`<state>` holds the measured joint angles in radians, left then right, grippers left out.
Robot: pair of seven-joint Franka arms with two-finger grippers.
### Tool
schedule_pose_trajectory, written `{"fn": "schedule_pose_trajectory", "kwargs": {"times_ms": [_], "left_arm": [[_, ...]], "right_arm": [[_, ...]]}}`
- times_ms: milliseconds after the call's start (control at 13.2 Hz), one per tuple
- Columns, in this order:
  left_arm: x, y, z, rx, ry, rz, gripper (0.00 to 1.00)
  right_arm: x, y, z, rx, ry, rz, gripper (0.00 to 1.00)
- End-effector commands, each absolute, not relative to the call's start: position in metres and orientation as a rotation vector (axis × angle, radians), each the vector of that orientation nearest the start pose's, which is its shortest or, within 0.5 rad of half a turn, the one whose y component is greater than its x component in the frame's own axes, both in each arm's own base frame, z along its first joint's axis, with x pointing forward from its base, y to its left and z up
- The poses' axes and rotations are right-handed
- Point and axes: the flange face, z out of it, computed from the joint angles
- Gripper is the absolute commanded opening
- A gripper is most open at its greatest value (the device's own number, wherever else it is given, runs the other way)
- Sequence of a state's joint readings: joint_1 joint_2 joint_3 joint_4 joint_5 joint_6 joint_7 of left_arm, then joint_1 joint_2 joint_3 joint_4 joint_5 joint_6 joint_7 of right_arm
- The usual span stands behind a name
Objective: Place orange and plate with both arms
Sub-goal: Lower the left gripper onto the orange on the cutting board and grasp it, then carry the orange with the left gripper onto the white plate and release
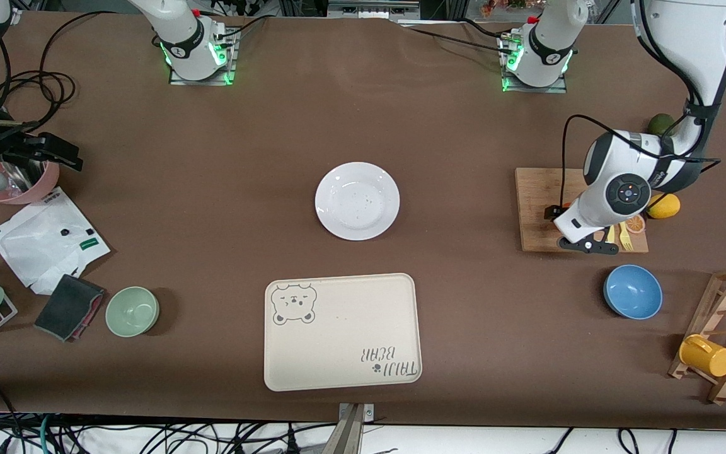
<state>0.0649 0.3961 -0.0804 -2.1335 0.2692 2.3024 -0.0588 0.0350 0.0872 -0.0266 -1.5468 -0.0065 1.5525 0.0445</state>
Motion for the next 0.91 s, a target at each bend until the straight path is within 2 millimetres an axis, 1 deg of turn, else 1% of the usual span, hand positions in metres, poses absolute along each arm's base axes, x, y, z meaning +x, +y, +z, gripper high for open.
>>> {"fn": "schedule_pose_trajectory", "kwargs": {"times_ms": [0, 76, 228, 379, 455, 531, 607, 683, 758, 834], "left_arm": [[0.545, 0.012, 0.193, -2.968, 0.277, 0.314, 1.00], [0.545, 0.010, 0.192, -2.971, 0.280, 0.316, 0.95], [0.544, 0.008, 0.190, -2.982, 0.268, 0.326, 0.50], [0.543, 0.006, 0.191, -2.989, 0.258, 0.335, 0.26], [0.545, -0.004, 0.197, -3.012, 0.244, 0.336, 0.22], [0.547, -0.014, 0.212, -3.022, 0.222, 0.365, 0.20], [0.555, -0.038, 0.239, -3.019, 0.256, 0.349, 0.20], [0.563, -0.063, 0.261, -3.013, 0.233, 0.364, 0.20], [0.571, -0.088, 0.281, -3.005, 0.174, 0.393, 0.20], [0.576, -0.119, 0.299, -2.998, 0.146, 0.403, 0.20]], "right_arm": [[0.577, 0.006, 0.588, -3.152, 0.055, 0.132, 1.00], [0.577, 0.006, 0.588, -3.152, 0.055, 0.132, 1.00], [0.577, 0.006, 0.588, -3.152, 0.055, 0.132, 1.00], [0.577, 0.006, 0.588, -3.152, 0.055, 0.132, 1.00], [0.577, 0.006, 0.588, -3.152, 0.055, 0.132, 1.00], [0.577, 0.006, 0.588, -3.152, 0.055, 0.132, 1.00], [0.577, 0.006, 0.588, -3.152, 0.055, 0.132, 1.00], [0.577, 0.006, 0.588, -3.152, 0.055, 0.132, 1.00], [0.577, 0.006, 0.588, -3.152, 0.055, 0.132, 1.00], [0.577, 0.006, 0.588, -3.152, 0.055, 0.132, 1.00]]}}
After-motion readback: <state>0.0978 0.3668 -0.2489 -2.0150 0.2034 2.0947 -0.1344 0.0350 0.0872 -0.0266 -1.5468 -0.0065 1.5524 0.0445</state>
